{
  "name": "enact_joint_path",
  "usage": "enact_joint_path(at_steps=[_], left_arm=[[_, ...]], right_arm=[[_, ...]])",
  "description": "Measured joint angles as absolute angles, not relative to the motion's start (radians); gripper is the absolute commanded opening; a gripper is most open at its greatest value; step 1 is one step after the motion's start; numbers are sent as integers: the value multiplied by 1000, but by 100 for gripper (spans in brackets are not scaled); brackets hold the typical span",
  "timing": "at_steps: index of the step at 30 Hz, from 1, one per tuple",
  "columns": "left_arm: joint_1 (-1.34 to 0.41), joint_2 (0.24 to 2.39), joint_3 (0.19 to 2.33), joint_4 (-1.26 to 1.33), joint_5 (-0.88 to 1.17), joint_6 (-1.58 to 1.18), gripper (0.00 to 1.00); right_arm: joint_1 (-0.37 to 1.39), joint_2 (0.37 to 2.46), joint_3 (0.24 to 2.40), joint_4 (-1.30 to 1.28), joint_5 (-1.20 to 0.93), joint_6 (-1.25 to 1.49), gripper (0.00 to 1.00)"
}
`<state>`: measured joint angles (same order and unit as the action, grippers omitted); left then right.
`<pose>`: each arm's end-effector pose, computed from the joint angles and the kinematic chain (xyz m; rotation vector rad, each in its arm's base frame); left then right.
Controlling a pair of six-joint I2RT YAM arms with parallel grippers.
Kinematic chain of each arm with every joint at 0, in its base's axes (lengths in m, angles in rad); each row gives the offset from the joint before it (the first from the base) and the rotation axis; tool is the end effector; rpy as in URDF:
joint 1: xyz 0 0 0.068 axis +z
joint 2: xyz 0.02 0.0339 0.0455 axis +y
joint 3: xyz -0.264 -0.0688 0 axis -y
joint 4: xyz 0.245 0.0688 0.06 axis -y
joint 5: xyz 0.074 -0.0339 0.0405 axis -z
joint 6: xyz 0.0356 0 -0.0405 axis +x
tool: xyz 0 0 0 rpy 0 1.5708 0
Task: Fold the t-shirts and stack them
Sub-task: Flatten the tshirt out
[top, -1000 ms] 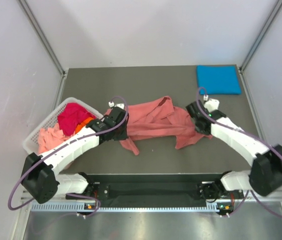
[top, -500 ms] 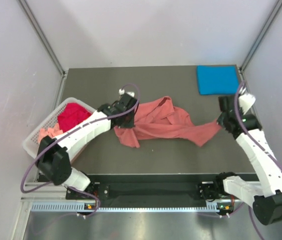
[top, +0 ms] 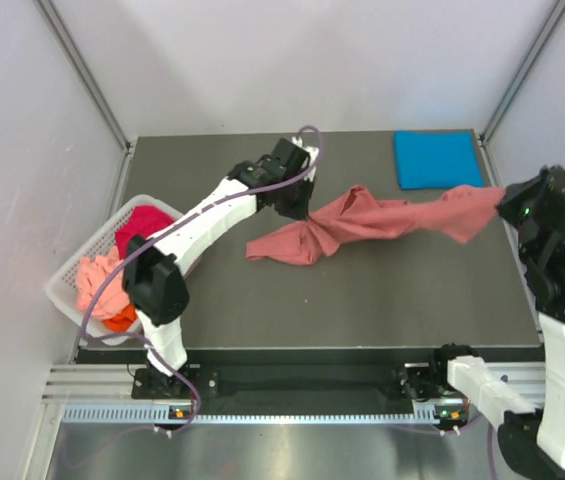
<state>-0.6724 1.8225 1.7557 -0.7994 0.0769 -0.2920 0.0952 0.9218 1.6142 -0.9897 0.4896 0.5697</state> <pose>0.3152 -0.2545 0.3293 0.5081 2.4518 -0.5122 0.1126 -0.0061 0.4955 0.7470 1.6731 0.0094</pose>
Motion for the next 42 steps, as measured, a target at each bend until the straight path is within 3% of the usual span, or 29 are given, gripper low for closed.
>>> enact_joint_path(at_steps=[7, 16, 23, 27, 31, 34, 42], left_arm=[[-677, 1995, 1795, -950, 123, -212, 0], [-677, 1794, 1626, -1032, 129, -129, 0], [-682, 1939, 1845, -1047, 165, -47, 2], [-683, 2134, 2059, -1008, 249, -2, 27], [-681, 2234, 2124, -945, 268, -43, 42], [-667, 2196, 2038, -868, 263, -91, 43], [-576, 1867, 1520, -693, 241, -169, 43]], right_arm=[[95, 798, 1328, -1008, 393, 545, 0], [95, 752, 1196, -983, 369, 523, 0], [95, 760, 1163, -959, 355, 514, 0], [95, 776, 1139, -917, 355, 507, 0], [94, 808, 1117, -896, 349, 506, 0], [94, 842, 1107, -869, 337, 506, 0], [93, 866, 1092, -823, 311, 505, 0]])
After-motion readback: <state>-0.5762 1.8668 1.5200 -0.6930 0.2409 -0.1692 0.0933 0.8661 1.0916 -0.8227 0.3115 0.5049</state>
